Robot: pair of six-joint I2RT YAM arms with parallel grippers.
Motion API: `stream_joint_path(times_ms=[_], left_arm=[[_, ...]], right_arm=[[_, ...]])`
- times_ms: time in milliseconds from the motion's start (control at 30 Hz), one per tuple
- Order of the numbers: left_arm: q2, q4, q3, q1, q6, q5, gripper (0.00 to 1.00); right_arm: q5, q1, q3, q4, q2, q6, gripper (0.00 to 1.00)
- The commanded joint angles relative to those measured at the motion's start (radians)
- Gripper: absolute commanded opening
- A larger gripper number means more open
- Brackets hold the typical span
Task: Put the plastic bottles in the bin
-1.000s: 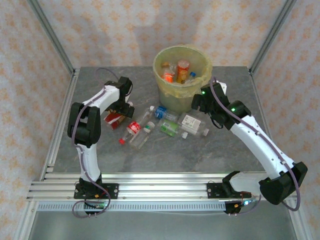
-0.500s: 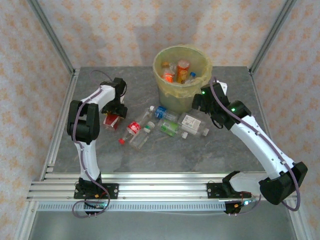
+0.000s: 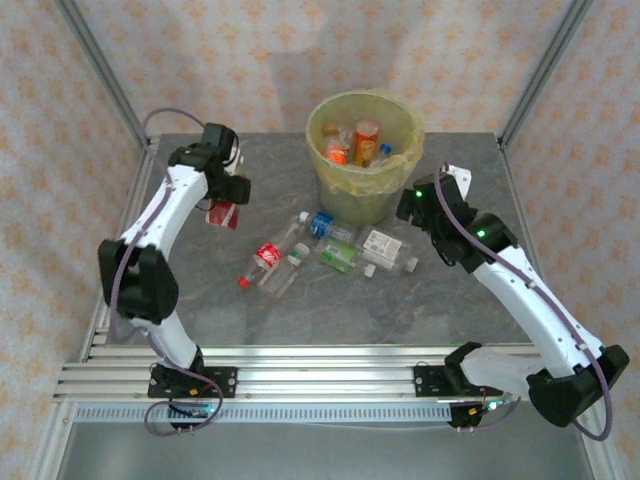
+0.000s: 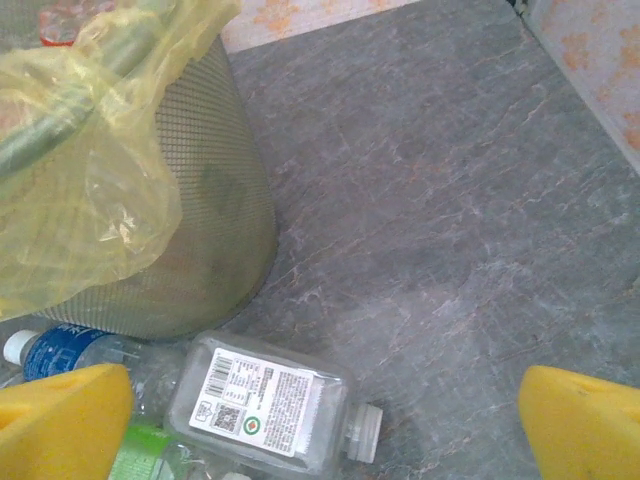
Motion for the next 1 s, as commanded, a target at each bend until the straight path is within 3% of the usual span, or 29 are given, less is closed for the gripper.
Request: stream_joint_path(times_ms=[0, 200, 467, 700, 967], left_arm=[[-0.104, 0.071, 0.07, -0.069, -0.049, 0.029, 0.64], [-0.154, 0.227, 0.185, -0.191, -0.049, 0.068, 0.64], [-0.106, 0.505, 0.285, -0.251, -0.202, 0.15, 0.64], [0.002, 0.679, 0.387, -0.303, -0.294, 0.122, 0.65], [0.239, 0.634, 0.692, -0.362, -0.332, 0.08, 0.65]], right_arm=[[0.061, 0.0, -0.036, 0.022, -0.028, 0.012, 0.99], [0.062, -0.001, -0.073, 0.044, -0.037, 0.014, 0.99], [0.048, -0.001, -0.103, 0.053, -0.042, 0.03, 0.99], [0.033, -0.001, -0.131, 0.066, -0.063, 0.04, 0.99], [0.045, -0.001, -0.171, 0.063, -0.109, 0.056, 0.99]])
